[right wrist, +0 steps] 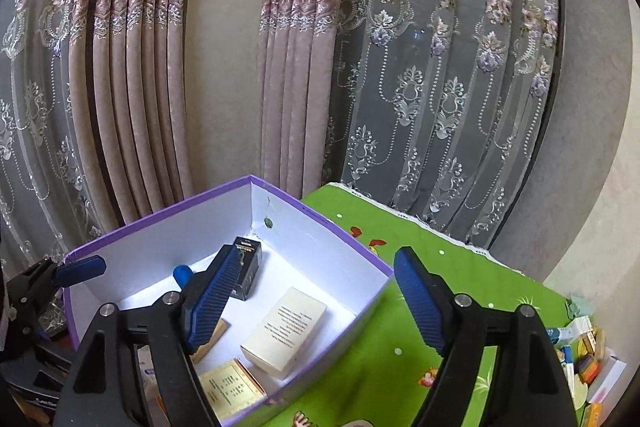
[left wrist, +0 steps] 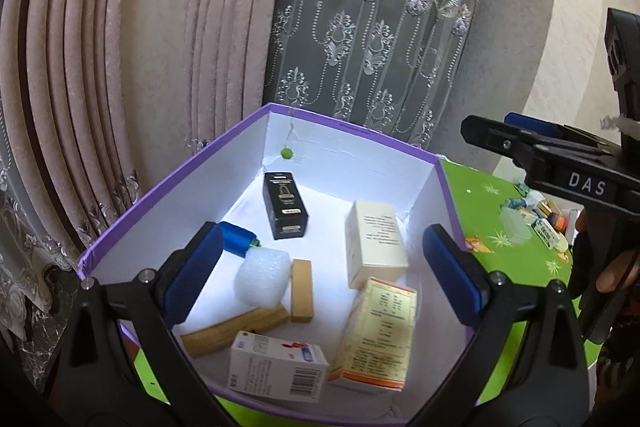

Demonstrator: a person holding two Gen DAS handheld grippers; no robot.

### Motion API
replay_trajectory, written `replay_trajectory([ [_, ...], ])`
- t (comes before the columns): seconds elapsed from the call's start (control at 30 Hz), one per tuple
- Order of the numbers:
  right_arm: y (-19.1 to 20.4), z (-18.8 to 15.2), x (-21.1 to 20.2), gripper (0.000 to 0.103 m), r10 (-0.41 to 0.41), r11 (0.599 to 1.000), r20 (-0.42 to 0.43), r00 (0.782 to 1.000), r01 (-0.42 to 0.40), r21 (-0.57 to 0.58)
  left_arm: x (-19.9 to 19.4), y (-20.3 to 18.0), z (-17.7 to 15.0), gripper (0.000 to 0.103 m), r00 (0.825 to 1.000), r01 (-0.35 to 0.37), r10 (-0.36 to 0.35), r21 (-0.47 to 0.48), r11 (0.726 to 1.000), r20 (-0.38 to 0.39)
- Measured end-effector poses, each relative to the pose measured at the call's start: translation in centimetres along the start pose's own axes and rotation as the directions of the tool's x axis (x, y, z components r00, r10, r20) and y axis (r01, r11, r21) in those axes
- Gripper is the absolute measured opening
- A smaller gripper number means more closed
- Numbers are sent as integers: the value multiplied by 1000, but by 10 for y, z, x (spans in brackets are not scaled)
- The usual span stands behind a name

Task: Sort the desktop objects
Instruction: 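Grasp the clear plastic box with the left gripper while the right grasps a blue-white medicine box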

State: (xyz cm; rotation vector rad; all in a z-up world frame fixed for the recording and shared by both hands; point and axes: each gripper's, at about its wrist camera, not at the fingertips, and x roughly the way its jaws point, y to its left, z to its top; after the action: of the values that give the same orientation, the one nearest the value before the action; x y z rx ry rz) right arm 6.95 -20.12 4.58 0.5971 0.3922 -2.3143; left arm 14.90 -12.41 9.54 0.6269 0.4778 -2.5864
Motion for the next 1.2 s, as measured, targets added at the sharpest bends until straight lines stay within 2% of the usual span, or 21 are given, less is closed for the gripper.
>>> replay_trajectory([
  [0.13,-20,-14,-9,81,-5,999,1,1000,5,40,-1,-22,-1,100,1000,9,-9,32,999,-1],
  [0.4,-89,-48,-36,82,-30,985,36,999,23,172,-7,-74,-3,100,999,39,-42,100,994,27],
  [0.53,-138,-81,-52,83,-84,967,30,996,74,244,-5,-121,-11,102,996,84,-89,208,975,11],
  [0.6,-168,-103,-57,83,-119,950,8,993,111,293,2,-152,-19,102,991,134,-133,261,956,-23],
  [0.67,-203,-130,-64,83,-162,924,-22,987,160,348,11,-177,-25,102,983,183,-170,290,939,-69],
  [0.73,-233,-153,-70,83,-203,902,-48,978,206,380,31,-205,-35,102,963,260,-222,306,916,-152],
  [0.83,-277,-189,-69,83,-256,870,-92,962,271,412,71,-244,-47,102,943,302,-232,318,899,-240],
  [0.9,-307,-211,-63,82,-283,848,-122,951,307,432,105,-265,-54,102,926,317,-227,297,901,-300],
  [0.97,-336,-230,-53,80,-292,828,-157,943,332,453,143,-283,-57,102,902,329,-228,239,914,-367],
  [1.07,-377,-251,-34,69,-290,811,-206,934,355,465,188,-304,-57,102,877,335,-236,181,925,-420],
  [1.13,-396,-257,-22,64,-279,811,-233,932,359,463,211,-316,-57,102,869,333,-242,151,931,-431],
  [1.2,-403,-254,-9,63,-268,821,-244,932,354,448,229,-327,-53,102,875,321,-237,139,937,-423],
])
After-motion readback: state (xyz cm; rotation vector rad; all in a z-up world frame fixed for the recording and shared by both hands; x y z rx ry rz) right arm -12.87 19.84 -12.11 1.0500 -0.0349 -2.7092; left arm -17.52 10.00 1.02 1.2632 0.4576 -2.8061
